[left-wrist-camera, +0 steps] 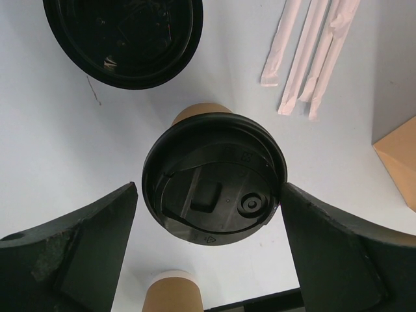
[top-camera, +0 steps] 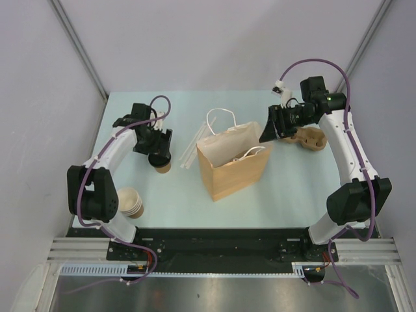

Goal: Pack the takeout coffee

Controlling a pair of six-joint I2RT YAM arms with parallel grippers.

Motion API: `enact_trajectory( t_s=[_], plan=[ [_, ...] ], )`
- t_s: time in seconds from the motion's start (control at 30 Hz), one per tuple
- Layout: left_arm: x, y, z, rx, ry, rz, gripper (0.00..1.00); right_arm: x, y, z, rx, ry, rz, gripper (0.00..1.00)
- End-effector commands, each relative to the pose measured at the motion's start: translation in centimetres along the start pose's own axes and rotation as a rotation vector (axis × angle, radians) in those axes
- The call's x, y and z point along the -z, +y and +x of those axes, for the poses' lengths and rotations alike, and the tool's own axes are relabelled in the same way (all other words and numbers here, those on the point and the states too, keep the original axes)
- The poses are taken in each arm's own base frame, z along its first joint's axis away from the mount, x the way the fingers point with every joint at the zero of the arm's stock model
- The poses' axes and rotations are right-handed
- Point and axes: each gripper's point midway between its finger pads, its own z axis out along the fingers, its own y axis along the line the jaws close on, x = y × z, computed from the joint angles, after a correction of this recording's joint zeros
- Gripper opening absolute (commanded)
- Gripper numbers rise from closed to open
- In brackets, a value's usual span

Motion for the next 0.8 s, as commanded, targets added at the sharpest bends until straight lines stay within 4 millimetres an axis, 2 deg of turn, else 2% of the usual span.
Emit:
enact_trajectory(
  t_s=[0.0,0.43,0.77],
  plan=[
    [0.2,0.1,-1.2,0.03,-0.033,0.006,0.95,1.3,1.4,-0.7,0.062,-0.041,-0.004,0.59],
    [-0.2,0.4,-0.6,0.04,-0.015,-0.001,0.93,1.7,1.4,-1.5,0.075,-0.058,-0.005,0.72],
    [-0.6,0.3,-0.2,0.046,-0.001,0.003,0.92,2.6,1.4,-3.0,0.128,-0.097,0.015,0.88]
  ],
)
